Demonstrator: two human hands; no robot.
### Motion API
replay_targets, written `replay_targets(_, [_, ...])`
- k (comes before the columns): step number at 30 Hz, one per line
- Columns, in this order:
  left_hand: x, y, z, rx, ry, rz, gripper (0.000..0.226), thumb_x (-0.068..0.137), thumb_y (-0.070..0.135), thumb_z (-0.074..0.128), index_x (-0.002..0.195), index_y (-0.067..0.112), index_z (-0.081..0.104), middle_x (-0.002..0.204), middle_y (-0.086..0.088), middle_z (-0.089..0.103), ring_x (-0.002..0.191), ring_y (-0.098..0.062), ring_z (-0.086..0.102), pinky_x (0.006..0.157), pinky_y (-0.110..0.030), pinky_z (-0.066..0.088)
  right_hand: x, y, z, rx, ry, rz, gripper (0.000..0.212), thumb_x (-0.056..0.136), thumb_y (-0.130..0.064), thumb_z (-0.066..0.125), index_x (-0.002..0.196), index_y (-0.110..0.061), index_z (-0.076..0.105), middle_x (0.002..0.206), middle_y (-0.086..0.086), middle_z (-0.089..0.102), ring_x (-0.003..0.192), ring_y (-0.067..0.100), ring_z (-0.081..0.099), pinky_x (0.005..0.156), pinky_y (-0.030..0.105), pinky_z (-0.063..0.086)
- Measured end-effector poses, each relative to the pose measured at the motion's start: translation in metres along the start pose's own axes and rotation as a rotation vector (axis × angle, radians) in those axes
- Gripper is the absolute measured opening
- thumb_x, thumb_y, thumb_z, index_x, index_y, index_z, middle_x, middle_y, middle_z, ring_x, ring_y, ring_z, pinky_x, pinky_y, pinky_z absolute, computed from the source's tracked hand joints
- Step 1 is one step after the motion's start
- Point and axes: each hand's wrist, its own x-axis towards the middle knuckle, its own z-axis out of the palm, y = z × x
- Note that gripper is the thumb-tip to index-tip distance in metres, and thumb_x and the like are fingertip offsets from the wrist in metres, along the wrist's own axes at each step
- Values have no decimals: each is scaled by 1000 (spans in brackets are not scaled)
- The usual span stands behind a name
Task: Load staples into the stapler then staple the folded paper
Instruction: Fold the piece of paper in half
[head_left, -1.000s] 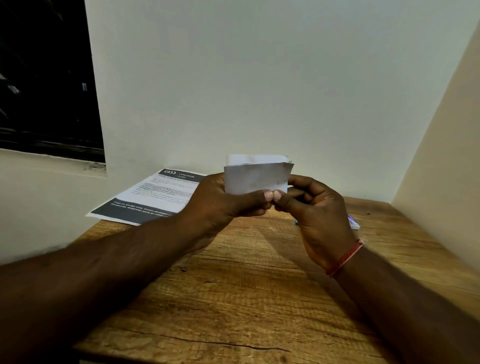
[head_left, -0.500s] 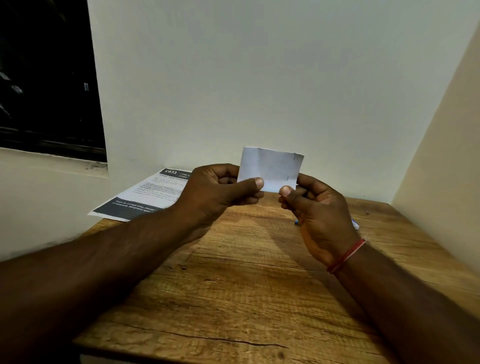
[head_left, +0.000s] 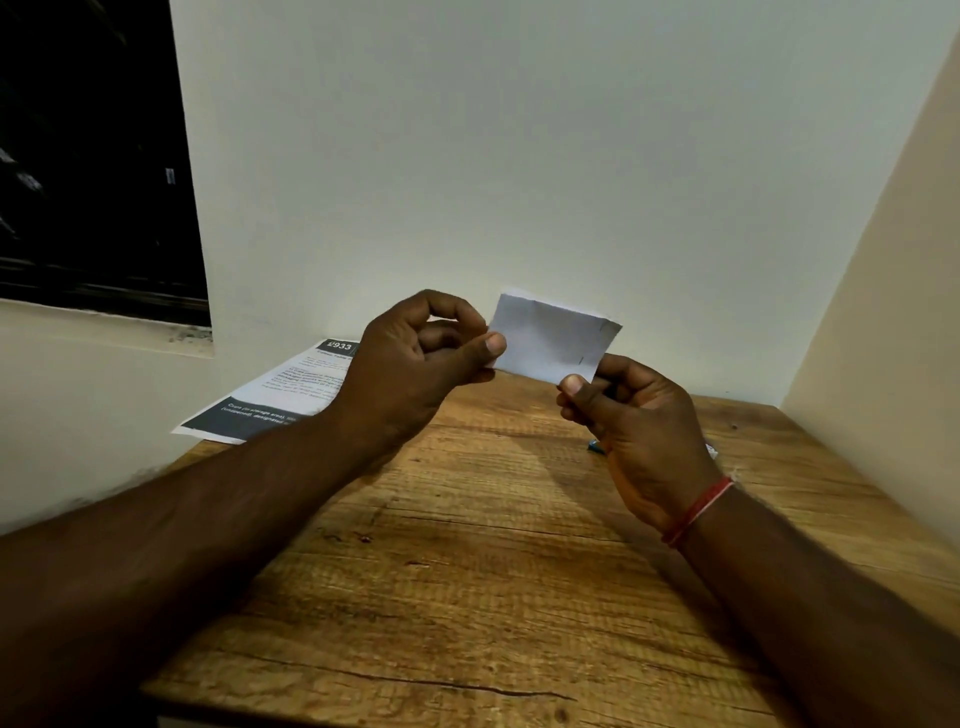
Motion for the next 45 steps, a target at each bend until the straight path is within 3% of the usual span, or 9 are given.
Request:
replay_targets(6, [-2, 3, 2, 48, 48, 6, 11, 101, 9, 82, 107, 1, 85, 101, -14, 88, 97, -25, 84, 96, -41, 70, -1, 1, 1, -86, 0, -37, 24, 92, 2, 80, 115, -3, 78, 87, 10, 77, 82, 21, 75, 82, 34, 67])
replay_targets(11, [-1, 10, 1, 24, 64, -32, 15, 98, 10, 86, 105, -3, 86, 103, -23, 86, 107, -44, 83, 105, -54, 67, -3, -4, 2, -32, -16, -22, 31, 93, 4, 78, 121, -9, 77, 102, 13, 82, 90, 21, 79, 84, 35, 69])
replay_targets(20, [0, 12, 4, -20, 96, -69, 18, 94, 11, 90, 100, -6, 86, 105, -34, 82, 116, -59, 74, 109, -67, 61, 0, -8, 1, 31, -17, 36, 30, 91, 4, 78, 118, -10, 77, 95, 14, 79, 85, 19, 79, 80, 32, 67])
replay_targets(26, [0, 13, 5, 5, 104, -68, 16, 92, 10, 91, 94, -5, 86, 99, -28, 84, 94, -37, 81, 106, -64, 63, -1, -9, 2, 23, -47, 58, 30, 90, 3, 79, 117, -8, 76, 93, 11, 79, 84, 19, 77, 82, 34, 67])
replay_targets(29, [0, 13, 3, 26, 98, -49, 14, 92, 11, 92, 92, -1, 86, 99, -28, 84, 103, -49, 82, 106, -63, 64, -2, -11, 2, 28, -68, 86, 35, 80, -12, 85, 114, -9, 77, 98, 12, 80, 89, 24, 77, 83, 36, 66])
replay_targets(32, [-1, 14, 4, 42, 76, -35, 10, 92, 10, 91, 90, 1, 87, 98, -29, 83, 95, -42, 81, 105, -63, 65, -4, -12, 5, 9, -94, 97, 41, 76, -24, 87, 113, -7, 78, 102, 13, 81, 89, 24, 77, 79, 35, 65])
replay_targets(35, [-3, 14, 6, 58, 59, -32, 11, 93, 8, 90, 92, -2, 86, 99, -31, 83, 92, -35, 80, 103, -63, 65, -5, -11, 6, 33, -99, 110, 40, 82, -22, 84, 116, -3, 79, 95, 13, 79, 82, 22, 75, 73, 32, 64])
replay_targets(40, [-3, 14, 5, 83, 63, -17, 12, 93, 8, 90, 94, -3, 86, 97, -28, 84, 104, -54, 79, 102, -65, 64, -5, -9, 5, 26, -91, 125, 39, 82, -19, 86, 115, 1, 79, 89, 14, 78, 80, 23, 74, 74, 34, 63])
replay_targets(45, [-3, 12, 4, 156, 76, 19, 7, 92, 14, 93, 90, 9, 89, 92, -14, 87, 93, -31, 84, 102, -61, 66, -4, -8, 6, -3, -81, 112, 41, 76, -15, 89, 111, 3, 79, 91, 17, 79, 81, 27, 74, 77, 35, 65])
